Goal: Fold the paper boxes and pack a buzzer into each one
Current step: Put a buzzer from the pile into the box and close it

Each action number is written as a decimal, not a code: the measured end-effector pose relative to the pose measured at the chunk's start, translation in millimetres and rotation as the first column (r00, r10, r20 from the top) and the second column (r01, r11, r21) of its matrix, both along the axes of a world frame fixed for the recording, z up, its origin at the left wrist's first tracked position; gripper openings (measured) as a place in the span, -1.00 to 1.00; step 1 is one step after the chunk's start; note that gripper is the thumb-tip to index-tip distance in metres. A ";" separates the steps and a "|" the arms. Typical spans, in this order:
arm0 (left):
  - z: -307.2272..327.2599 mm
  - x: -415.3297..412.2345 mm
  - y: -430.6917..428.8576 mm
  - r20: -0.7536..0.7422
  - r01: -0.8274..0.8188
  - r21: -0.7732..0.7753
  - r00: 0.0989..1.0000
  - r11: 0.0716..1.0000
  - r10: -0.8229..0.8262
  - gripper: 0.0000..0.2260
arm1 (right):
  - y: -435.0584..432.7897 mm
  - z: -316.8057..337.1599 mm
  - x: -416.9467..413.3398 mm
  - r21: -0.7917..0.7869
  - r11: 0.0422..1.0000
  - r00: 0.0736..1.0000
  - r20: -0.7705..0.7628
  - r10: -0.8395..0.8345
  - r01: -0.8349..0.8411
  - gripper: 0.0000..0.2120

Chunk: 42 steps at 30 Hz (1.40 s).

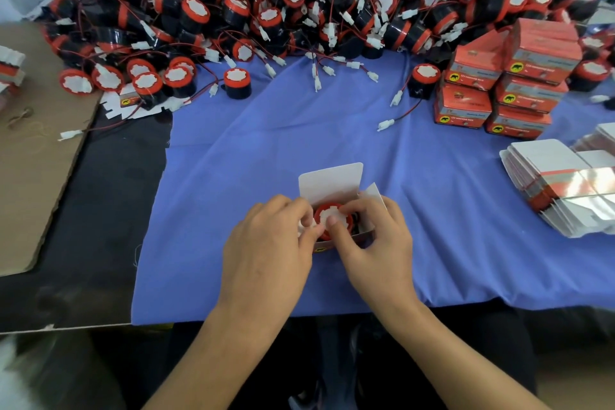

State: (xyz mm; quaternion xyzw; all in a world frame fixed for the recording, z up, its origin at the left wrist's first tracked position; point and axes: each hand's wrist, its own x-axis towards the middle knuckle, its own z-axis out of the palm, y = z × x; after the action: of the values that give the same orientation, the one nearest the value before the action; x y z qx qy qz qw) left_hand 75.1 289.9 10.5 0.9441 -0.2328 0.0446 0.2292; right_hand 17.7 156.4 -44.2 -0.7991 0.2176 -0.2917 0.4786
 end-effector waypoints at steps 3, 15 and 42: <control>1.5 -1.4 1.5 0.047 0.016 0.056 0.999 0.998 -0.019 -0.84 | -1.3 1.9 0.2 0.000 1.000 1.000 -0.006 0.007 -0.007 -0.87; 0.8 4.5 2.3 -0.116 0.043 0.005 0.992 0.999 -0.042 -0.87 | -19.3 19.8 1.8 -0.036 0.978 0.946 -0.264 0.187 -0.203 -0.62; -12.0 -5.6 -43.6 -0.826 -0.769 -0.550 0.559 0.326 -0.074 -0.50 | -15.8 13.4 -8.1 -0.021 0.992 0.957 -0.265 0.116 -0.126 -0.71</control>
State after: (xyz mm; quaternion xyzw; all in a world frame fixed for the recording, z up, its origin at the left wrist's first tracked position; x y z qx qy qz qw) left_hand 69.5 246.2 -1.5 0.6234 0.1818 -0.1679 0.7417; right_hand 9.6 140.6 -30.9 -0.8514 0.2243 -0.1572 0.4473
